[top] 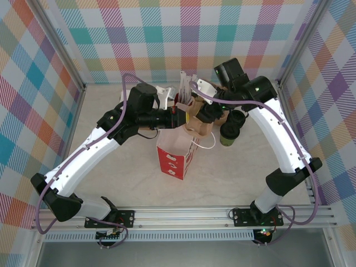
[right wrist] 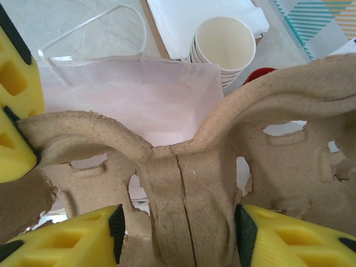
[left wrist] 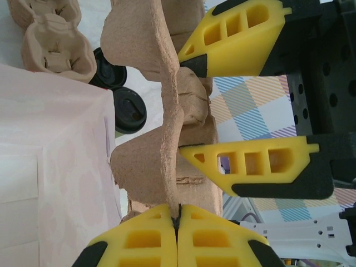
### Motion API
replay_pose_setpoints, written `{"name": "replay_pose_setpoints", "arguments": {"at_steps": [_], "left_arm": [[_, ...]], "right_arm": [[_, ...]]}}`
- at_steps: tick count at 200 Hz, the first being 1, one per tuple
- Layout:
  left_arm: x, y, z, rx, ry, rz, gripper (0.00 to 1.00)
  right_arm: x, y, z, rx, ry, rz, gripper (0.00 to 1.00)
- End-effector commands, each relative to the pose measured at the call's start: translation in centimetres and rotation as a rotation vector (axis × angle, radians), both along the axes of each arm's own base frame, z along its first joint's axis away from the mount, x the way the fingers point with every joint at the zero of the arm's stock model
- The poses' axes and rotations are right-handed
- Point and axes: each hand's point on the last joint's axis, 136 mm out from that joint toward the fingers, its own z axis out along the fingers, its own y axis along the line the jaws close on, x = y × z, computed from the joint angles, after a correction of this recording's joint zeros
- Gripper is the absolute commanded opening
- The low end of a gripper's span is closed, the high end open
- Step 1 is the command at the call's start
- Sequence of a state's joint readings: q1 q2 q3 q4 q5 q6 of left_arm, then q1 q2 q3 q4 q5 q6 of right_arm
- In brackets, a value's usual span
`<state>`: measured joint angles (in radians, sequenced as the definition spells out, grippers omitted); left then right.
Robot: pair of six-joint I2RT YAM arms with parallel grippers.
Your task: Pack the takeout coffee
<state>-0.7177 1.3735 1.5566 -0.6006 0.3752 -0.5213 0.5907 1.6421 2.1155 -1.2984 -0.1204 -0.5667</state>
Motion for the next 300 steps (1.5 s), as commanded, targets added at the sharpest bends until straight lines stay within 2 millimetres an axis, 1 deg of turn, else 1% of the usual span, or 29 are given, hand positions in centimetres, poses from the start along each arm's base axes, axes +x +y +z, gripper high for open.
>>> {"name": "replay_pose_setpoints", "arguments": {"at_steps": [1,39,81,170,190,241,274,287,300], "left_arm": [[0.0,-0.3,1.6,-0.021,-0.045,-0.021,0.00],[0.1,-0.3,1.5,-0.019,-0.044,-0.016,0.00],[0.0,-0.1,1.5,-0.017,-0.045,-0.015,0.03],[0.0,0.0,1.6,-0.017,-0.047,-0.008,0.05],[0.1,0.1,1.6,-0.012,-0.048,-0.001,0.14],[0.1,0.7,1.8,0.003,-0.064,0.024,0.18],[0.1,1.4,2.0,0.023,-0.079,0.046,0.34],[0.2,1.9,2.2,0.037,-0.090,0.065,0.42],[0.1,2.7,2.6,0.049,-0.106,0.090,0.47]], "right_arm": [[-0.9,0.6,0.5,0.021,0.008,0.048,0.51],[-1.0,0.4,0.7,0.020,0.001,0.041,0.46],[-1.1,0.3,0.8,0.023,0.006,0.034,0.43],[-1.2,0.5,0.4,0.024,0.024,0.038,0.39],[-1.2,0.5,0.4,0.022,0.026,0.037,0.38],[-1.2,0.4,0.4,0.026,0.034,0.025,0.37],[-1.1,0.3,0.1,0.015,0.041,0.015,0.37],[-1.1,0.3,0.1,0.016,0.039,0.012,0.36],[-1.1,0.3,0.2,0.019,0.038,0.010,0.36]]}}
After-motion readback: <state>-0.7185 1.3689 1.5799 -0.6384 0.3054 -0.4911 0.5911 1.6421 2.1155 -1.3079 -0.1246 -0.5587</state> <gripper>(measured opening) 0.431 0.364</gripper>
